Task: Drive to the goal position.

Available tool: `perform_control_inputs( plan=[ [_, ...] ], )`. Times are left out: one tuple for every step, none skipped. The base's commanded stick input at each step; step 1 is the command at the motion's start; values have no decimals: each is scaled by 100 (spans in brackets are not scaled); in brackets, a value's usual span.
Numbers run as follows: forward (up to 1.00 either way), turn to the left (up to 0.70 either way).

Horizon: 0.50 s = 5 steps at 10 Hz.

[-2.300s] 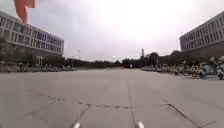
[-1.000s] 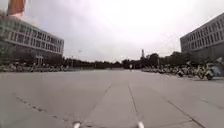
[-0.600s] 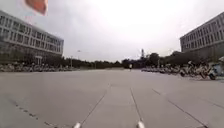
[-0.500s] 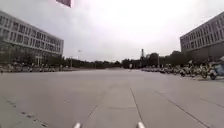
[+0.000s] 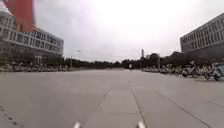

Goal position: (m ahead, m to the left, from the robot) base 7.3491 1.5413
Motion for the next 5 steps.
perform_control_inputs(
  plan=[
    [50,0],
    [50,0],
    [50,0],
    [50,0],
    [50,0]
  ],
)
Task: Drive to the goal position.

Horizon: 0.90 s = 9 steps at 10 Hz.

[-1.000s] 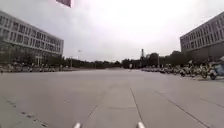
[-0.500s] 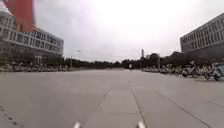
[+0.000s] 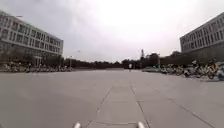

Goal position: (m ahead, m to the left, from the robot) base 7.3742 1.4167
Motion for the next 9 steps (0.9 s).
perform_control_inputs(
  plan=[
    [50,0],
    [50,0],
    [50,0],
    [50,0],
    [50,0],
    [50,0],
    [50,0],
    [50,0],
    [50,0]
  ],
)
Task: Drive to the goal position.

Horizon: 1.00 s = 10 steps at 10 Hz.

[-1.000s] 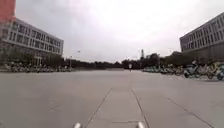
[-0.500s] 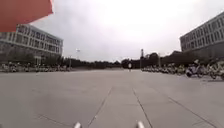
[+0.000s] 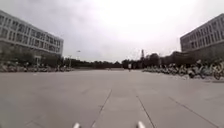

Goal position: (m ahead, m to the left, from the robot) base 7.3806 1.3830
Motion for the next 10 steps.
perform_control_inputs(
  plan=[
    [50,0],
    [50,0],
    [50,0],
    [50,0],
    [50,0],
    [50,0],
    [50,0],
    [50,0],
    [50,0],
    [50,0]
  ],
)
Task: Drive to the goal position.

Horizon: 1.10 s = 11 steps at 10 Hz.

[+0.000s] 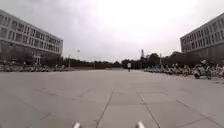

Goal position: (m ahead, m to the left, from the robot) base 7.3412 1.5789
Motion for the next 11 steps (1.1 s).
perform_control_inputs(
  plan=[
    [50,0],
    [50,0],
    [50,0],
    [50,0],
    [50,0],
    [50,0],
    [50,0],
    [50,0],
    [50,14],
    [50,10],
    [50,0]
  ],
)
